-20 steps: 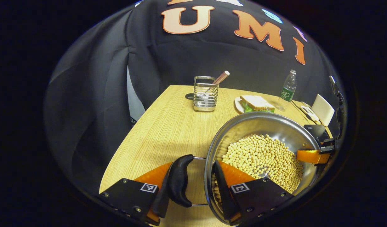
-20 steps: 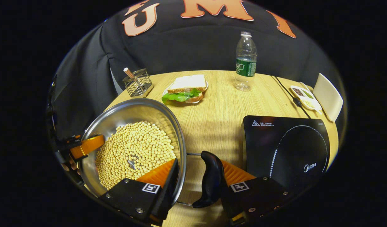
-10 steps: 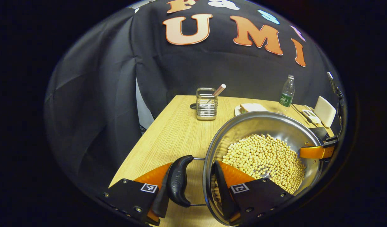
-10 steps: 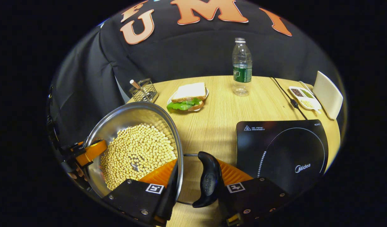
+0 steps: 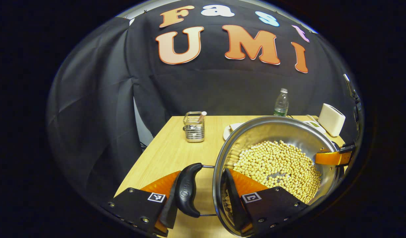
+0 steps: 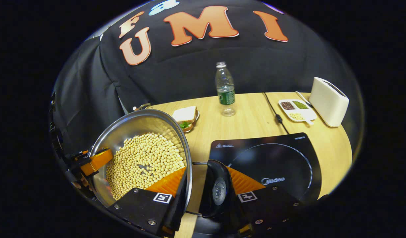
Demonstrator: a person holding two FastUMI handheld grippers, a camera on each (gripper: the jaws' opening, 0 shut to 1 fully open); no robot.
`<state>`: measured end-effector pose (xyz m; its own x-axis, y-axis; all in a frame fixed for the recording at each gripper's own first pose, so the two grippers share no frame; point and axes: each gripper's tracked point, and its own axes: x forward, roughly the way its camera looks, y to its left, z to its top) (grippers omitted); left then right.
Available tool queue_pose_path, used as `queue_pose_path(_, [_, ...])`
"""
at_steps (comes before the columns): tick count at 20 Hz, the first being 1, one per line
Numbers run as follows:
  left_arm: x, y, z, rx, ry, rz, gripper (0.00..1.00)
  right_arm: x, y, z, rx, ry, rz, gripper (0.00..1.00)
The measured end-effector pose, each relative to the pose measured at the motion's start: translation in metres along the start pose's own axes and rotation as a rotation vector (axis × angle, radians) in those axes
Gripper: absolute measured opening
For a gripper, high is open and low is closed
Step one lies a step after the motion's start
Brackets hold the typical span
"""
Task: First push the handle of the pot to place it horizontally, then grasp the pot with both hands and set it on the induction cooktop.
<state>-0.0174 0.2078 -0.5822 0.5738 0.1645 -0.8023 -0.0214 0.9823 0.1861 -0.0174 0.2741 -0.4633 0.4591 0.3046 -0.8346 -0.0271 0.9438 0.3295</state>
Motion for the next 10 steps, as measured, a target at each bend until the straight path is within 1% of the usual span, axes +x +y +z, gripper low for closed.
queue_pose_path(5, [0.008, -0.001, 0.006, 0.023, -0.028, -0.053, 0.69, -0.025, -0.057, 0.014, 0.031, -0.045, -0.056, 0.58])
queue_pose_path(6, [0.01, -0.001, 0.003, 0.027, -0.033, -0.064, 0.69, -0.03, -0.069, 0.016, 0.036, -0.051, -0.066, 0.53])
queue_pose_path(7, [0.013, -0.001, 0.003, 0.029, -0.036, -0.074, 0.69, -0.035, -0.079, 0.019, 0.044, -0.059, -0.077, 0.53])
queue_pose_path(8, [0.017, -0.001, 0.004, 0.034, -0.04, -0.087, 0.69, -0.04, -0.09, 0.019, 0.048, -0.065, -0.088, 0.57])
queue_pose_path(9, [0.019, -0.001, 0.006, 0.039, -0.043, -0.099, 0.69, -0.044, -0.101, 0.021, 0.056, -0.071, -0.1, 0.53])
queue_pose_path(10, [0.021, -0.002, 0.005, 0.044, -0.044, -0.111, 0.69, -0.046, -0.112, 0.022, 0.059, -0.074, -0.111, 0.57])
